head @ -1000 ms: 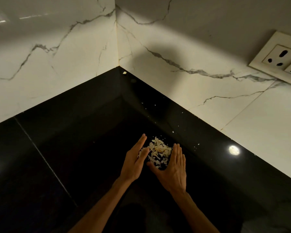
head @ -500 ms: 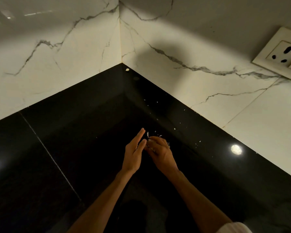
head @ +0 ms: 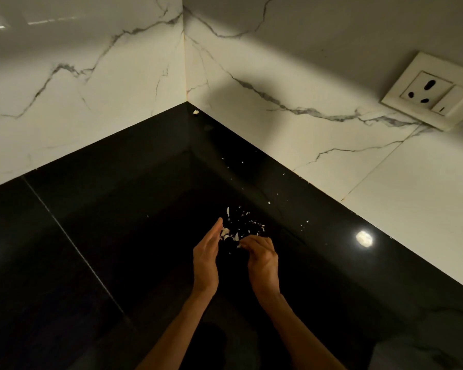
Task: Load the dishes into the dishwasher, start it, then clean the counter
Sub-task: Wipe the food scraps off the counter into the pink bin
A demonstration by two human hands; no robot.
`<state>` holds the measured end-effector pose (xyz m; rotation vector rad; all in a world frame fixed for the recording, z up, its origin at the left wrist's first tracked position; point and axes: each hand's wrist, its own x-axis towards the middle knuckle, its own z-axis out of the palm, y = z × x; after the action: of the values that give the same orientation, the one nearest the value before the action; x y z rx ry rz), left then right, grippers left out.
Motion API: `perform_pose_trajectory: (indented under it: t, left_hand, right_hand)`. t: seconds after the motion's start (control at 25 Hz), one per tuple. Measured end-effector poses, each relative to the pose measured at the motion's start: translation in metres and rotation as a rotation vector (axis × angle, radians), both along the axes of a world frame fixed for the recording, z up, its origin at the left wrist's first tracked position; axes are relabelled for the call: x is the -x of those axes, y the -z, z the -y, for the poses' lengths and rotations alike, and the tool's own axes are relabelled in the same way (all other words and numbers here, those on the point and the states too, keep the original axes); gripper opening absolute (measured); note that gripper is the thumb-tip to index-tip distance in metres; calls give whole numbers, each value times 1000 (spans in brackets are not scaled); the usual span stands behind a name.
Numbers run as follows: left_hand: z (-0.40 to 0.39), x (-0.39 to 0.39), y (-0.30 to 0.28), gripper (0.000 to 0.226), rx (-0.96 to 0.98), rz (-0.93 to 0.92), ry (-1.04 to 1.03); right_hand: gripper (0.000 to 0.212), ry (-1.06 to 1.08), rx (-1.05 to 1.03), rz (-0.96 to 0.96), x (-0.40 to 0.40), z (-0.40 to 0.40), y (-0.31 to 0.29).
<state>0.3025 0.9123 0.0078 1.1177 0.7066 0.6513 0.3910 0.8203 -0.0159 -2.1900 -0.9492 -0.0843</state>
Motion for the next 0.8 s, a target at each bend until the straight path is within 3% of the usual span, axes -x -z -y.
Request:
perform_pose_trajectory:
  t: [0.12,0.28,0.36,0.44,0.52,0.64,0.8]
  left_hand:
    - [10,10,-7,39,319,117,-146]
    - [30,22,-17,48,575,223,-208]
    - [41,22,-21,51,628,229,-173]
    - [45,19,-21,52,664,242,-129]
    - [44,16,-21,54,721,264,-53]
    - [38,18,-13,50,806,312,50]
    - [30,23,-10,45,863,379,27]
  right_hand:
    - [35,105,-66,-213,0,2,-10]
    - [19,383,-237,-849,-3,-4,-40]
    - [12,351,-365,-1122,9,-4,-54]
    - [13,263,-419,-1269,35,-4,-60]
    - [17,264,-369,-1249,63,-6,-63]
    - [23,257,-207,-959,91,-13,-66]
    - [26,-71,-127,-525,112,-13,-68]
